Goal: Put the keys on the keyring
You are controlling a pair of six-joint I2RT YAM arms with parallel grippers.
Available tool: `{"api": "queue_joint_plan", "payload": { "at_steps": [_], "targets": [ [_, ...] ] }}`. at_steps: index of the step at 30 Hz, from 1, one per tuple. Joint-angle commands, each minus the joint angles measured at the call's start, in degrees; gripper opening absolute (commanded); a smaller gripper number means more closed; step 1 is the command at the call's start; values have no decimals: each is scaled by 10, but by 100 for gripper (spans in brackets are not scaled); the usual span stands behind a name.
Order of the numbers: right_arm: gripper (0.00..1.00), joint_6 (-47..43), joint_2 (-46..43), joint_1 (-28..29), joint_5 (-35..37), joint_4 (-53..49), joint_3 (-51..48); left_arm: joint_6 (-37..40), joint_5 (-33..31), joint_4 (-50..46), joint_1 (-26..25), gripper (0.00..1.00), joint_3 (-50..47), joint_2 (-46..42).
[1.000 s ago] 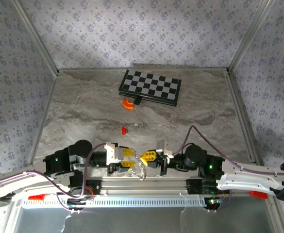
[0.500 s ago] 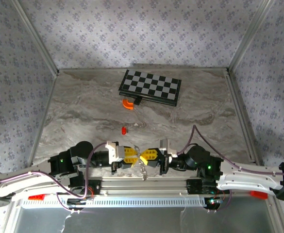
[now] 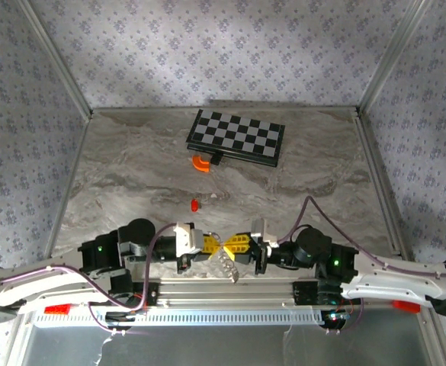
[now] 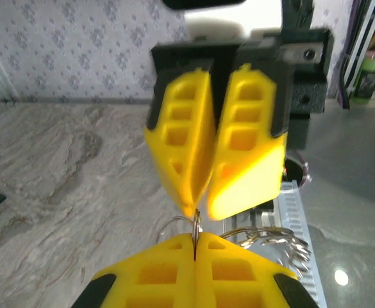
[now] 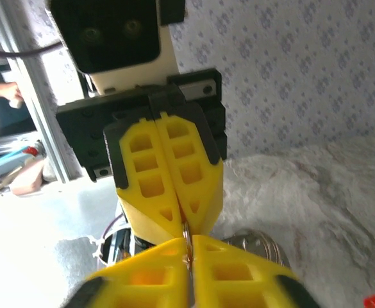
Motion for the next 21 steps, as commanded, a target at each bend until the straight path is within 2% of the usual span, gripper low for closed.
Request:
{"api": "queue_joint_plan", "payload": {
  "at_steps": [1,4,6,10,13,18,21],
  "targets": [
    [31,-22,-22,16,58,-132,54,27,-24,-77,-1,0,64,8],
    [37,-24,-14,37,88,-173,65,27,-37,-111,-1,0,92,27],
    [41,-20,-8,49,100,-180,65,14,-79,-123,-1,0,109,42],
    [57,-7,-1,69,149,-167,54,-22,-144,-157,-1,0,156,89],
    [65,-6,8,78,191,-148,43,-38,-158,-151,-1,0,169,112],
    [65,-2,39,84,281,-150,44,-40,-173,-151,-1,0,185,142],
    [60,6,44,87,324,-149,36,-42,-173,-151,0,0,191,152]
  ]
}}
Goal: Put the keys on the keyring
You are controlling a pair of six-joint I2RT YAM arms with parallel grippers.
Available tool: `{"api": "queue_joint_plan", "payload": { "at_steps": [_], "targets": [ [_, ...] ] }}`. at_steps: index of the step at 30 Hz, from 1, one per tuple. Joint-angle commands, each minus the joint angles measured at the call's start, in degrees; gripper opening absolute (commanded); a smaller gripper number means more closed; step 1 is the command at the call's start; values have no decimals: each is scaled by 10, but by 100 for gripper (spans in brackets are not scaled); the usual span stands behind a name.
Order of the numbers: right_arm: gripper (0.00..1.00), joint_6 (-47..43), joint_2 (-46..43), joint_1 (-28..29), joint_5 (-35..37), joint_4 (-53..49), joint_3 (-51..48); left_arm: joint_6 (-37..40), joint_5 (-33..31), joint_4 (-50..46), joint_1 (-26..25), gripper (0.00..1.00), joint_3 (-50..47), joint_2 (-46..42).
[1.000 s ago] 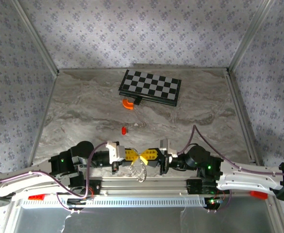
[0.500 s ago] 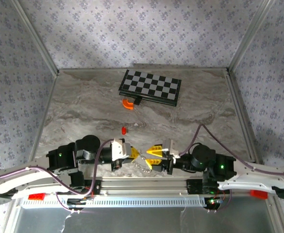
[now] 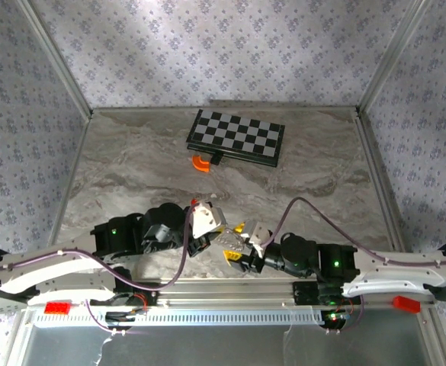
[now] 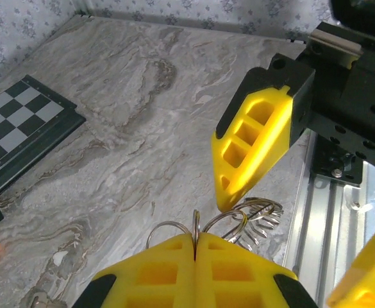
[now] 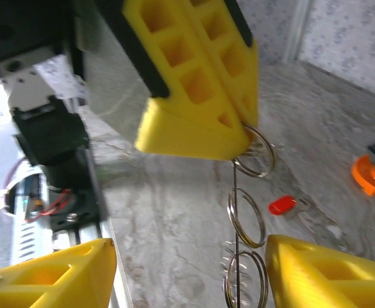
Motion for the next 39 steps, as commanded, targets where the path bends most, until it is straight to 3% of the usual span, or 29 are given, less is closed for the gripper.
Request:
{"api": "queue_joint_plan", "payload": {
  "at_steps": [1,13,26,32,39],
  "targets": [
    [55,12,-2,5,82,4,-11,-11,-15,5,0,0,35,2],
    [1,-10,11,8,105,22,-25,-36,-29,-15,13,0,61,34],
    [0,-49,112,71,284,141,-4,-77,-103,-36,11,0,86,115],
    [0,-43,100,78,348,142,-14,-94,-135,-82,10,0,107,128],
    [0,-47,69,83,377,119,-21,-119,-113,-139,10,0,136,146]
  ]
}}
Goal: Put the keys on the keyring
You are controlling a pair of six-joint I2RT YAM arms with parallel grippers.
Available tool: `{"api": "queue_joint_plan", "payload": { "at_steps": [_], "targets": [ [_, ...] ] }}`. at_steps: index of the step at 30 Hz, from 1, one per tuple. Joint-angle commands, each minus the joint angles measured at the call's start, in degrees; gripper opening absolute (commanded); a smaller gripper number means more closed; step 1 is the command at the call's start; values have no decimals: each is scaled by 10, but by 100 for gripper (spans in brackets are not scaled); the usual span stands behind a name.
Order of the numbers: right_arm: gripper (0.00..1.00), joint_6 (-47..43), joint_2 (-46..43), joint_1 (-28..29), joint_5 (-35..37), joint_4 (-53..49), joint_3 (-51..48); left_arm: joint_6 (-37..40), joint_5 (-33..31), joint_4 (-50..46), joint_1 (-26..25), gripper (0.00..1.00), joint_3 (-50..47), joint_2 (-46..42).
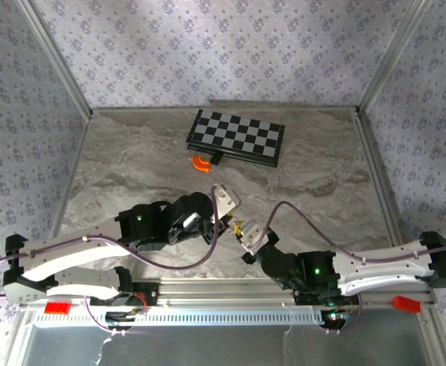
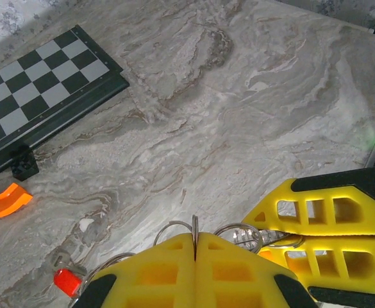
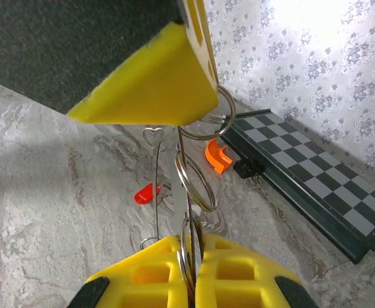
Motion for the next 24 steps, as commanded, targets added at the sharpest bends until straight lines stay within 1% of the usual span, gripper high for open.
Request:
{"api": "queue_joint_plan", "payload": {
  "at_steps": [1,6,7,10,12,15,17,21,24],
  "targets": [
    [0,-7,-20,16,47,36,4,-28,-16,-73,3,0,19,20],
    [0,-22,-9,36,109,14,15,-44,-12,-98,3,0,30,41],
    [0,-23,-6,48,121,10,18,-45,-13,-104,3,0,34,46],
    [0,-24,7,58,144,2,28,-51,-24,-122,2,0,46,62],
    [0,-35,9,59,129,32,24,-58,-30,-112,2,0,46,69],
    [0,-67,1,58,87,114,0,-64,-20,-78,2,0,46,81],
    [0,-88,-2,57,64,145,-9,-68,-17,-59,3,0,45,88],
    [0,-99,-10,58,41,149,-14,-77,-14,-36,9,0,36,80],
    [0,-79,-23,56,50,123,-18,-86,9,-23,26,0,8,44]
  ]
}}
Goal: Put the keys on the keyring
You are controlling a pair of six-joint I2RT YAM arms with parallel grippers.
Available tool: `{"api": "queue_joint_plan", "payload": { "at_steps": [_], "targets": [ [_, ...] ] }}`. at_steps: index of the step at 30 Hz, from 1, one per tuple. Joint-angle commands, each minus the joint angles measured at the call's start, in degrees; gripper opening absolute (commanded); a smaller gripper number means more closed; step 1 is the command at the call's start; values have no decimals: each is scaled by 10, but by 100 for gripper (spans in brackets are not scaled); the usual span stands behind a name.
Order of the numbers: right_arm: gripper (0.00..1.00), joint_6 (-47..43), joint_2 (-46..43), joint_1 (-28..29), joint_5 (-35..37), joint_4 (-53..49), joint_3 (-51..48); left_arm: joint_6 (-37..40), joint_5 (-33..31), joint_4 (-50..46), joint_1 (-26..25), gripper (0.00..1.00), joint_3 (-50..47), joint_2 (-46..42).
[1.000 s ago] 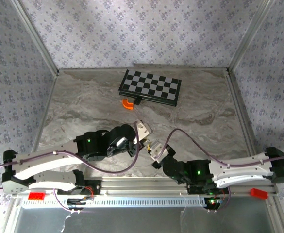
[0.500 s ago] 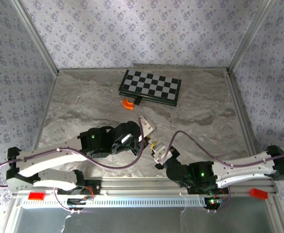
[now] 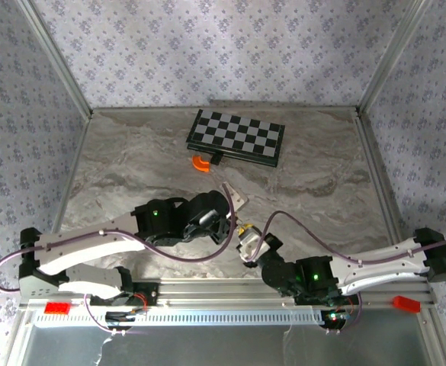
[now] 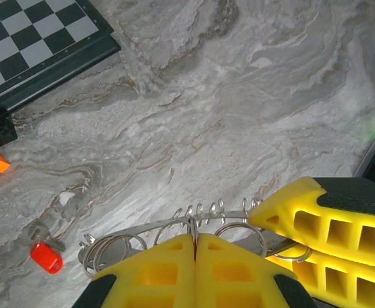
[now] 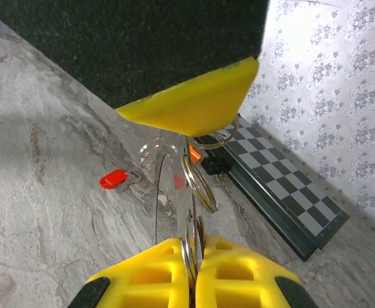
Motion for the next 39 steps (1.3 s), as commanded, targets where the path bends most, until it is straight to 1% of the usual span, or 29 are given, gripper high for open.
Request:
{"api": "queue_joint_plan", "payload": {
  "at_steps": [1,4,6,7,8,12,14,16,17,19,21,23,24,25,28,29,31,33,36,39],
  "targets": [
    [0,4,-32,9,-30,78,18,-22,5,18,30,0,-37,-24],
    [0,41,-47,0,-25,32,21,-17,33,18,44,0,-54,-50],
    [0,58,-58,0,-43,9,23,-6,63,27,48,0,-64,-58],
    [0,55,-60,-15,-56,10,25,2,75,33,49,0,-65,-59],
    [0,52,-59,-17,-65,10,26,10,86,39,48,0,-68,-59],
    [0,42,-46,-18,-165,-10,46,49,94,48,50,0,-72,-53],
    [1,44,-29,-18,-190,-21,59,58,90,42,55,0,-66,-48],
    [7,38,-11,-13,-221,-27,72,66,87,36,58,0,-59,-42],
    [14,33,-5,-9,-238,-26,77,71,85,36,58,0,-58,-42],
    [30,28,-6,-8,-273,-27,80,79,89,36,59,0,-60,-47],
    [46,47,-26,-8,-315,-44,81,99,100,35,59,0,-65,-59],
    [56,61,-61,-8,-346,-68,82,125,114,44,59,0,-82,-82],
    [63,66,-86,-8,-363,-86,83,141,128,51,60,0,-92,-96],
    [64,69,-107,-8,-373,-98,82,154,141,57,59,0,-100,-108],
    [63,74,-173,-11,-384,-154,84,192,196,72,59,0,-121,-144],
    [61,72,-189,-14,-381,-172,85,201,216,79,57,0,-128,-154],
    [53,68,-210,-21,-381,-195,89,216,244,89,56,0,-136,-173],
    [45,62,-214,-33,-395,-214,98,229,261,87,52,0,-138,-183],
    [39,59,-198,-59,-425,-240,112,248,278,73,44,0,-132,-187],
    [33,59,-175,-98,-497,-249,127,261,290,66,38,0,-128,-184]
  ]
}}
